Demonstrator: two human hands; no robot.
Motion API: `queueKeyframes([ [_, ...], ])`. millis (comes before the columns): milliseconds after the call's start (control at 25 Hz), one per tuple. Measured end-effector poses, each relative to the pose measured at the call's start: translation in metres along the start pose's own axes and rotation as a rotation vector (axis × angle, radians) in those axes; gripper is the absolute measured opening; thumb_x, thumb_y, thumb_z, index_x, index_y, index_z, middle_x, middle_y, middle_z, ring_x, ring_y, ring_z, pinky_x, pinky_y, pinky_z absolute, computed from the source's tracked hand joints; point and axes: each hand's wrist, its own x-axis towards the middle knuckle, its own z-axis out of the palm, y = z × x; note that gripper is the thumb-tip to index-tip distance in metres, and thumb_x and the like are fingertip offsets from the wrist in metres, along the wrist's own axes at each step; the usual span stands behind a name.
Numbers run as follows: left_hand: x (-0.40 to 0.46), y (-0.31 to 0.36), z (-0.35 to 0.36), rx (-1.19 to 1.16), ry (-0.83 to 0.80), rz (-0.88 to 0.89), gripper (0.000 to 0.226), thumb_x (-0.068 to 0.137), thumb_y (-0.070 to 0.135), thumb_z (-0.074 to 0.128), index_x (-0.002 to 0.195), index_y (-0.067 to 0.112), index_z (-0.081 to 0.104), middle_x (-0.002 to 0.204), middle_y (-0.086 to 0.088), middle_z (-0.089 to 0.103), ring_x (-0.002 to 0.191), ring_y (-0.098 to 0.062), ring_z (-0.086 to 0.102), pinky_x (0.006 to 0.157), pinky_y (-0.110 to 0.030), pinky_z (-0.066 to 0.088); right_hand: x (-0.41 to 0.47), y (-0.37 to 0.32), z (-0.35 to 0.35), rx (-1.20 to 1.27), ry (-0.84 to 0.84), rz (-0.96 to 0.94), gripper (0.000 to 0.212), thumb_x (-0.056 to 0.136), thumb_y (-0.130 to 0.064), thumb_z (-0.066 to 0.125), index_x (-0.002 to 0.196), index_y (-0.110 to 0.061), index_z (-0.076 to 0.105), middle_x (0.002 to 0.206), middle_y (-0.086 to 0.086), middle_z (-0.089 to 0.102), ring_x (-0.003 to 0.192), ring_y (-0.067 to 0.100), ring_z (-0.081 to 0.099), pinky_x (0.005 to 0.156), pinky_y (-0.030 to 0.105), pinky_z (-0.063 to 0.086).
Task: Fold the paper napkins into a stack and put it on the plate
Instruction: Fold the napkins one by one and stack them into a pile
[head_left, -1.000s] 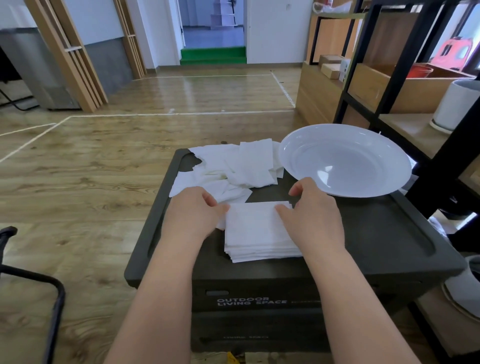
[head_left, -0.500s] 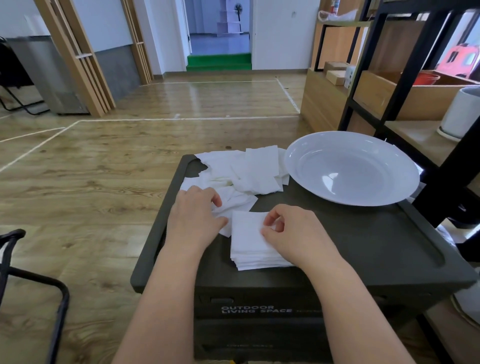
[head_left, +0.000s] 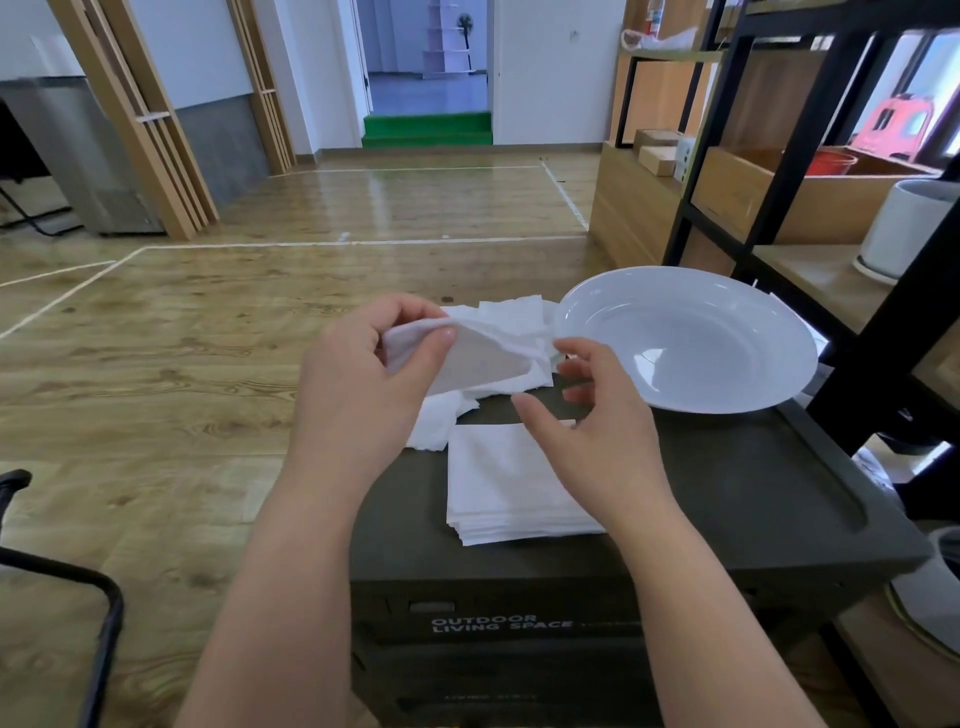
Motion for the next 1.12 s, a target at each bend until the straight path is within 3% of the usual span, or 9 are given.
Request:
queueKeyframes([
  [80,-0.002,0.007,-0.002,-0.143,-0.108,-0.034,0.011,0.085,0.028,0.068,0.080,0.037,0.067,0.067,0.026,0.064,0.056,0.007,0.055,0.049,-0.006,0.040,-0.001,-0.005,-0.002,0.157,-0.083,-0.001,0.064,0.072,-0.042,0.075,0.127,-0.042,0.042,0.119,-0.021,0.051,0.106,-0.003,0.052,0.077,0.014,0.047],
  [120,-0.002,0.009,-0.002,-0.201,-0.175,-0.060,0.011,0.085,0.028,0.068,0.081,0.038,0.068,0.069,0.023,0.067,0.059,0.005,0.059,0.050,-0.009,0.044,-0.002,-0.006,-0.003,0.216,-0.122,-0.017,0.061,0.073,-0.040,0.076,0.126,-0.041,0.045,0.117,-0.021,0.056,0.104,-0.003,0.055,0.075,0.014,0.049],
  [240,-0.003,0.007,0.000,-0.250,-0.350,-0.143,0.008,0.086,0.029,0.067,0.084,0.036,0.071,0.075,0.013,0.072,0.069,-0.006,0.065,0.058,-0.019,0.050,-0.001,-0.010,-0.007,0.325,-0.107,0.008,0.012,0.083,-0.032,0.069,0.096,-0.030,0.068,0.088,-0.018,0.071,0.079,-0.003,0.065,0.060,0.011,0.048],
  [280,-0.003,0.004,0.002,-0.251,-0.389,-0.185,0.007,0.086,0.030,0.066,0.085,0.034,0.072,0.078,0.009,0.074,0.072,-0.008,0.066,0.062,-0.021,0.051,-0.001,-0.010,-0.008,0.331,-0.073,0.058,0.009,0.086,-0.033,0.065,0.086,-0.025,0.070,0.080,-0.016,0.072,0.072,-0.001,0.066,0.056,0.012,0.048],
  [400,-0.006,-0.011,0.012,-0.160,-0.450,-0.335,0.016,0.089,0.035,0.061,0.087,0.025,0.073,0.085,-0.009,0.072,0.076,-0.018,0.062,0.072,-0.033,0.048,0.003,-0.002,-0.011,0.239,-0.013,0.157,0.043,0.090,-0.039,0.056,0.064,-0.004,0.056,0.057,0.000,0.055,0.054,0.017,0.050,0.051,0.030,0.040],
  [520,-0.010,-0.023,0.023,0.064,-0.456,-0.441,0.023,0.088,0.040,0.061,0.083,0.020,0.071,0.076,-0.005,0.064,0.067,-0.015,0.053,0.066,-0.027,0.039,0.006,0.010,-0.015,-0.060,0.032,0.132,0.049,0.089,-0.037,0.055,0.051,-0.014,0.034,0.046,-0.009,0.030,0.046,0.009,0.026,0.050,0.026,0.024],
  [680,-0.013,-0.030,0.033,0.292,-0.418,-0.501,0.030,0.084,0.042,0.064,0.075,0.013,0.065,0.069,0.005,0.057,0.062,-0.009,0.050,0.053,-0.023,0.035,0.008,0.020,-0.013,-0.368,-0.041,0.194,0.023,0.089,-0.041,0.055,0.071,-0.026,0.055,0.070,-0.012,0.057,0.063,0.002,0.049,0.051,0.017,0.029],
  [960,-0.012,-0.041,0.038,0.395,-0.407,-0.575,0.030,0.080,0.041,0.069,0.065,0.020,0.053,0.070,0.010,0.055,0.062,-0.008,0.050,0.052,-0.023,0.034,0.007,0.025,-0.005,-0.445,-0.061,0.223,0.024,0.088,-0.038,0.058,0.068,-0.028,0.049,0.070,-0.013,0.052,0.062,0.000,0.045,0.049,0.015,0.028],
  [1120,-0.012,-0.044,0.038,0.417,-0.387,-0.569,0.027,0.076,0.039,0.073,0.071,0.025,0.050,0.078,0.009,0.057,0.074,-0.011,0.055,0.058,-0.025,0.037,0.001,0.016,-0.003,-0.459,0.031,0.184,0.017,0.085,-0.032,0.064,0.088,-0.027,0.049,0.080,-0.011,0.051,0.072,0.006,0.049,0.053,0.016,0.032],
])
